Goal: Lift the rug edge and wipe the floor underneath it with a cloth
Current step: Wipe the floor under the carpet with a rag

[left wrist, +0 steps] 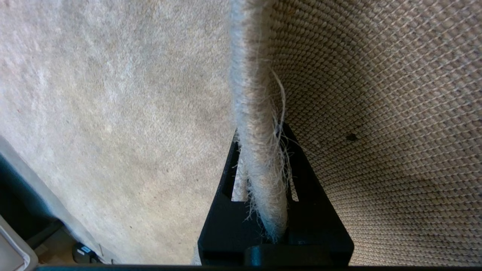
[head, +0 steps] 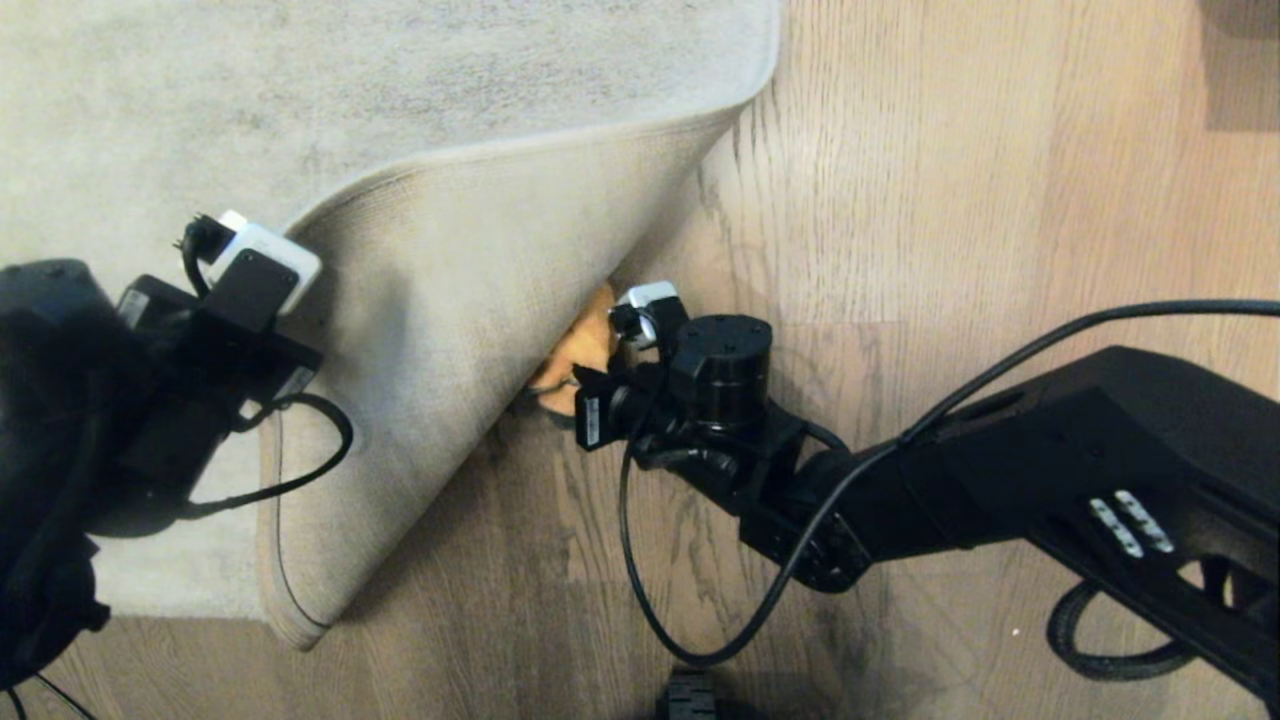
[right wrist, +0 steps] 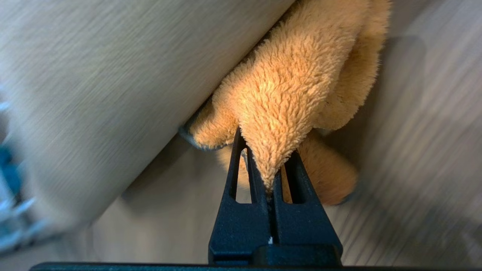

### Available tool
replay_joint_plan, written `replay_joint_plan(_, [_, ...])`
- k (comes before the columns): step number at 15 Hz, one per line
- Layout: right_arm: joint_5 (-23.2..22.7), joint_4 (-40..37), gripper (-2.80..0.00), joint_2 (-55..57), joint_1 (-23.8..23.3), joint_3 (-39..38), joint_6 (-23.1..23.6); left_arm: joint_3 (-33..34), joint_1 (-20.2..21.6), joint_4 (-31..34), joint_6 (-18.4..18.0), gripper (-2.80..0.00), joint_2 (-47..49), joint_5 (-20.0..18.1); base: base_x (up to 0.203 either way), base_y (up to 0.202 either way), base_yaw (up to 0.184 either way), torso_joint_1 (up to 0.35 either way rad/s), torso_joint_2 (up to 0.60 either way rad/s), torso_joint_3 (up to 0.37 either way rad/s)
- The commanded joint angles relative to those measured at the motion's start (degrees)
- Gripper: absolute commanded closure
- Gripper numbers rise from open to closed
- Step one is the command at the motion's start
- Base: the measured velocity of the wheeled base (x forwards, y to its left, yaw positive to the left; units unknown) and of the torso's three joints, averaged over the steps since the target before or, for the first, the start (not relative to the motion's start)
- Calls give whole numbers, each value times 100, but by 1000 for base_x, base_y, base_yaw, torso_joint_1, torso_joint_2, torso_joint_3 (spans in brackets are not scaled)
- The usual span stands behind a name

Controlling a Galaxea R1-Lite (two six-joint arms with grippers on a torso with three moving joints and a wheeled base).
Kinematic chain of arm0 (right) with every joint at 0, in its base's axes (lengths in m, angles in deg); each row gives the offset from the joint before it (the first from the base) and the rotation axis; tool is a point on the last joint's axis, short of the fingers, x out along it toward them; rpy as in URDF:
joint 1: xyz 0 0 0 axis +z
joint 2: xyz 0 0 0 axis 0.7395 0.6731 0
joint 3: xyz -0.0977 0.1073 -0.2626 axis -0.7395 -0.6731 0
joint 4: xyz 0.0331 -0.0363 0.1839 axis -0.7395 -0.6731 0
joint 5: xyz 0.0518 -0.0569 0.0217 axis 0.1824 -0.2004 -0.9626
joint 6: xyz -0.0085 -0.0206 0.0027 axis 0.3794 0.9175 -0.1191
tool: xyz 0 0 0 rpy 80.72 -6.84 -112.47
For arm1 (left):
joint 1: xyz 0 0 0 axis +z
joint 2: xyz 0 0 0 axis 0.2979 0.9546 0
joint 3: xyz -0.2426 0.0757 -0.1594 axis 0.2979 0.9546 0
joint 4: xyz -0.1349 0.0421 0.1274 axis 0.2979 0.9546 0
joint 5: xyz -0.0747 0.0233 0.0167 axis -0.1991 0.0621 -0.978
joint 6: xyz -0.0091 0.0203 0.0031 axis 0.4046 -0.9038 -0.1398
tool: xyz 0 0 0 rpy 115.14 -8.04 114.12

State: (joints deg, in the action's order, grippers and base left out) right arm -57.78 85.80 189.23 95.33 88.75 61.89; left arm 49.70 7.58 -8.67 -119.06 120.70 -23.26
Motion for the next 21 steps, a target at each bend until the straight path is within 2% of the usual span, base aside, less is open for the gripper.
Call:
replay_joint_plan(1, [43,-125,0,296,-258,618,11,-6,35,-36,-24,0,7,12,0,0,0,0,0,0])
replay_joint_plan(6, [63,-543,0,262,-910,1330,58,3,128,-36,-24,0,-34,12,0,0,0,0,0,0])
replay_joint_plan(13, [52,-701,0,-270,-1803,1359,337,11,158,-36,-24,0,-72,12,0,0,0,0,0,0])
replay_joint_plan(17, [54,-752,0,-770,-2050,918,340,73,158,-36,-24,0,-83,12,0,0,0,0,0,0])
replay_joint_plan(21, [39,-619,0,-1402,-1968,-407,342,108,158,-36,-24,0,-122,12,0,0,0,0,0,0])
